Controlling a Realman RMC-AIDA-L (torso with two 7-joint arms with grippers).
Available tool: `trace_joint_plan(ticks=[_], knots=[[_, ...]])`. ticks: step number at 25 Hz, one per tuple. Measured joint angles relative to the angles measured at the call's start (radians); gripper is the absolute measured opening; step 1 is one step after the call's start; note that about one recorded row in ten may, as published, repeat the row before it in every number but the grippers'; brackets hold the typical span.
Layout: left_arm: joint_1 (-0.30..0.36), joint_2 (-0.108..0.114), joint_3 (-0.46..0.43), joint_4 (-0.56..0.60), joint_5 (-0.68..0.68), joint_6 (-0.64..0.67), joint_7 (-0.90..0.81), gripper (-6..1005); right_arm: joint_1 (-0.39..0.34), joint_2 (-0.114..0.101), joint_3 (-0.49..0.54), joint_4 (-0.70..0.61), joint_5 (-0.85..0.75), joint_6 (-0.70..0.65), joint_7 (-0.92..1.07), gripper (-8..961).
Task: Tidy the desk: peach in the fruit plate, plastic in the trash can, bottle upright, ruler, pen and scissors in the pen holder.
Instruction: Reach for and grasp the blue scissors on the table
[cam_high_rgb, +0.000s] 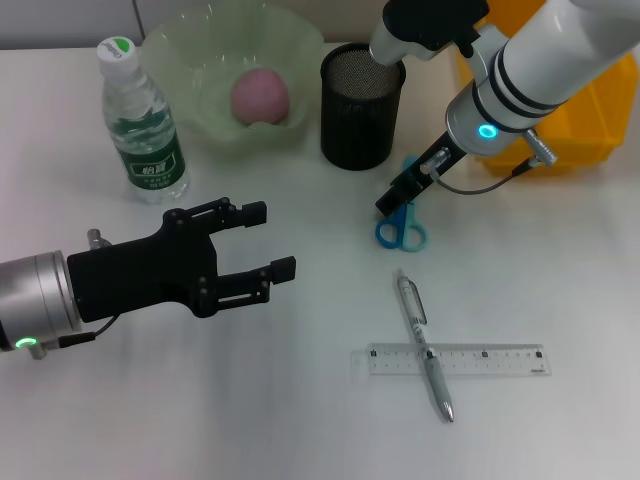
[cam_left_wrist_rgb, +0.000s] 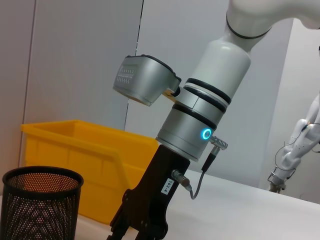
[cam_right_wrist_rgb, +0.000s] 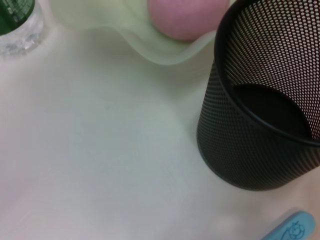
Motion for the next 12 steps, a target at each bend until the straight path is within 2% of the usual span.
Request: trace_joint_plan(ticks=[12], knots=[[0.0, 0.0, -0.002, 0.0, -0.001, 0.001, 0.0, 741, -0.011, -0.001, 0.001, -0.009, 0.0, 0.0, 0.003, 717]])
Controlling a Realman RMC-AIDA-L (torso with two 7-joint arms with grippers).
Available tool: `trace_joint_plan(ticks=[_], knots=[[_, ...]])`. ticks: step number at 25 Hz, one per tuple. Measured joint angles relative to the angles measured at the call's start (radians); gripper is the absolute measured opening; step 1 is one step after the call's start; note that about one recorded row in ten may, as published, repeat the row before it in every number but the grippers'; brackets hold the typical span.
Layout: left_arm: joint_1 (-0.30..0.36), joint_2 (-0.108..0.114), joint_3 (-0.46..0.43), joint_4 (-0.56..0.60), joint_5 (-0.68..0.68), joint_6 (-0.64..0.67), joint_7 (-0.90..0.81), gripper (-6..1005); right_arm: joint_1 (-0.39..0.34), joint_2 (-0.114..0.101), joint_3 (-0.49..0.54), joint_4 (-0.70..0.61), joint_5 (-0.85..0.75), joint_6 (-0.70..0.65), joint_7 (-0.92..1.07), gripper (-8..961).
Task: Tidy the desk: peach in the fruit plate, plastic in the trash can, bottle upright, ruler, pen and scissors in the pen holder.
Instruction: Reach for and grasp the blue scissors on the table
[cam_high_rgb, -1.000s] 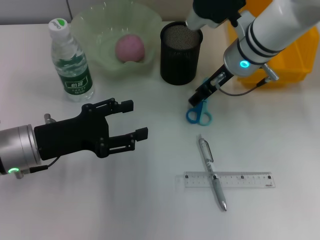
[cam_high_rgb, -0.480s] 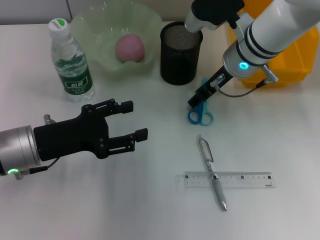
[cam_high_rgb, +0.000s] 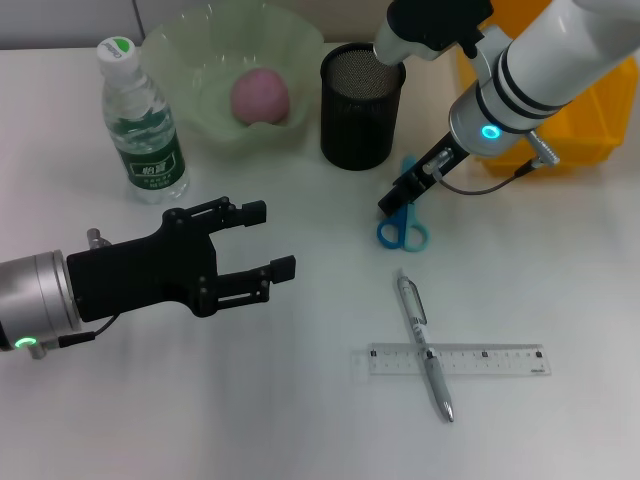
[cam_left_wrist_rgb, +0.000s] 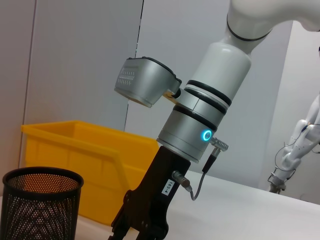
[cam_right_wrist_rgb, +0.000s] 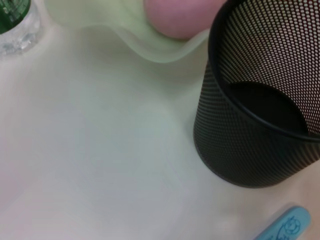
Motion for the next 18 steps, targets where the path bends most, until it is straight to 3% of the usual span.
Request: trace_joint_plan(ticks=[18], knots=[[-0.003, 0.0, 0.0, 0.0, -0.001, 0.0, 0.0, 739, -0.001, -0.002, -0.001, -0.001, -0.001, 0.001, 0.001, 716]])
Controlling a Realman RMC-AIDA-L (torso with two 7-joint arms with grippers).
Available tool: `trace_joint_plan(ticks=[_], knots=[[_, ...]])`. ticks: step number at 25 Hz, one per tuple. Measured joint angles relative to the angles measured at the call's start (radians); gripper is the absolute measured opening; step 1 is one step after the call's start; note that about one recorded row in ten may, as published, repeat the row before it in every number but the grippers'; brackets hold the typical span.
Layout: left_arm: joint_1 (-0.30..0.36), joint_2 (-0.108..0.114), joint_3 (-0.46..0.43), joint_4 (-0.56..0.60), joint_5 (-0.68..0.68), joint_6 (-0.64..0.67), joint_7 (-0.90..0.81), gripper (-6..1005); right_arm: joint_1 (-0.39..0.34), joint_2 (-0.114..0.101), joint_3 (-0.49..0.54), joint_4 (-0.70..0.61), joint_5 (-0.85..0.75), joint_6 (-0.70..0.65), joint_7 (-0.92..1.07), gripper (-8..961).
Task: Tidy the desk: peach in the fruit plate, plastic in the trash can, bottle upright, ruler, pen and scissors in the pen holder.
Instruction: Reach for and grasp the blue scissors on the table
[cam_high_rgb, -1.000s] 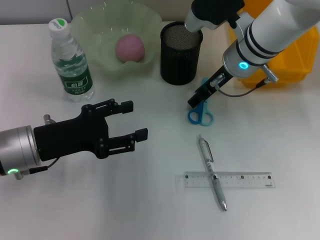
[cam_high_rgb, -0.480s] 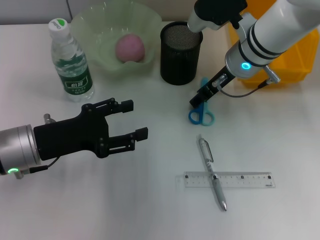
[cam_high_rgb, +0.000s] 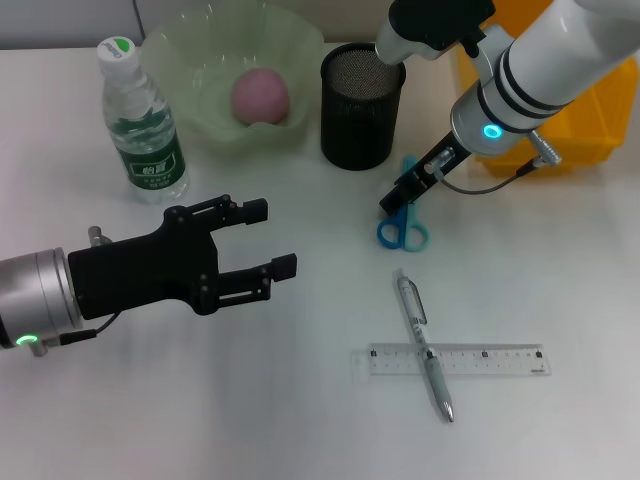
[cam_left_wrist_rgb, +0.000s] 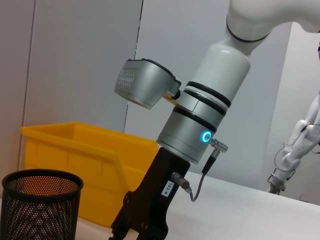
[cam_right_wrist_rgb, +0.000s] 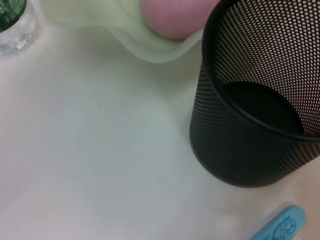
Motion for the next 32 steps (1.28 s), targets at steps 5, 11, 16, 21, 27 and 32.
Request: trace_joint_plan(ticks=[5, 11, 16, 21, 27, 32], knots=[[-0.001, 0.0, 0.0, 0.0, 0.0, 0.0, 0.0, 738, 0.0, 0.0, 0.0, 0.0, -0.002, 0.0, 0.0, 716], [-0.006, 0.0, 0.0, 0.0, -0.002, 0.0, 0.0, 737, 0.0, 0.001, 0.0, 0.0, -0.005, 0.0, 0.0, 534], [-0.01, 0.0, 0.0, 0.0, -0.003, 0.0, 0.0, 736, 0.0, 0.002, 0.0, 0.0, -0.005, 0.0, 0.0, 454], [-0.011, 0.0, 0.0, 0.0, -0.003, -0.001, -0.001, 735, 0.001, 0.002, 0.0, 0.0, -0.005, -0.001, 0.0, 454], [-0.015, 0.0, 0.0, 0.0, -0.003, -0.003, -0.001, 735, 0.003, 0.002, 0.0, 0.0, -0.005, -0.004, 0.0, 454], [-0.018, 0.0, 0.0, 0.0, -0.003, -0.004, -0.002, 734, 0.004, 0.001, 0.0, 0.001, -0.008, -0.006, 0.0, 450]])
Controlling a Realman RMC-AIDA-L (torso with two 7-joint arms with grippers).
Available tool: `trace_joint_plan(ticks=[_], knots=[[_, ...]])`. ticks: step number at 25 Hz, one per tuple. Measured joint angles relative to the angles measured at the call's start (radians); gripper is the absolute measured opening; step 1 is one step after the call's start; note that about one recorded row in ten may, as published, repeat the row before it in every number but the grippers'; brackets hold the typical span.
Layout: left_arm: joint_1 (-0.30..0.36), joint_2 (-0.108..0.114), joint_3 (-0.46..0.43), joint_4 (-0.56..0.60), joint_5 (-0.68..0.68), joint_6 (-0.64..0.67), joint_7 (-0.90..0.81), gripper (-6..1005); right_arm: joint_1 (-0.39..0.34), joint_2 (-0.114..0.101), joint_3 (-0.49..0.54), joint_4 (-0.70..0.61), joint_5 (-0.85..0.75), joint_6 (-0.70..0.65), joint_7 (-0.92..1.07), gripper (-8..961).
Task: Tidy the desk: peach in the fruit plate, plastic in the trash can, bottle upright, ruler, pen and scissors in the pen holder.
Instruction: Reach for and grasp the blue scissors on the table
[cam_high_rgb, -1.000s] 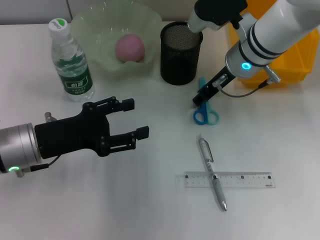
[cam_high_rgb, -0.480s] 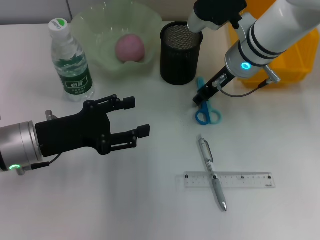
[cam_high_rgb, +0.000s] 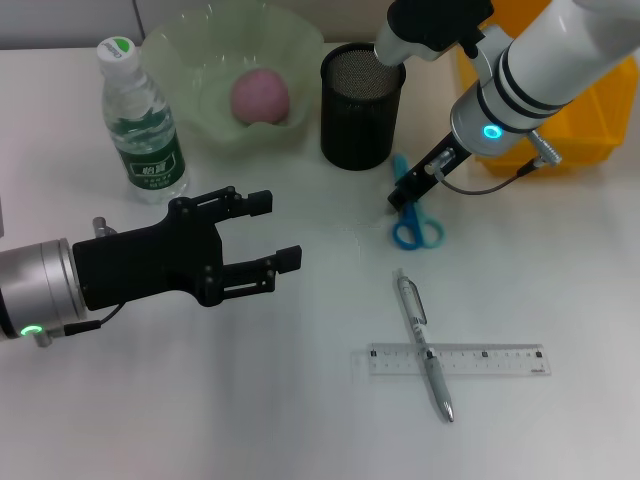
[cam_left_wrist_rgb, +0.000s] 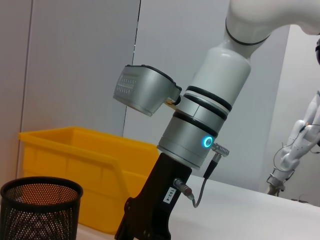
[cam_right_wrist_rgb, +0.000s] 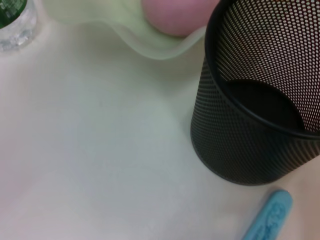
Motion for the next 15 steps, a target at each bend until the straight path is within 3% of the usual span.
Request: trace_joint_plan(ticks=[4, 9, 15], knots=[[-0.001, 0.001, 0.0, 0.0, -0.007, 0.0, 0.0, 733, 0.0, 0.0, 0.0, 0.0, -0.001, 0.0, 0.0, 447], [-0.002, 0.002, 0.0, 0.0, -0.008, 0.0, 0.0, 732, 0.0, -0.001, 0.0, -0.001, -0.002, -0.002, 0.0, 304], [-0.002, 0.002, 0.0, 0.0, -0.008, 0.0, 0.0, 731, -0.001, -0.001, 0.0, -0.001, -0.002, -0.004, 0.0, 302]])
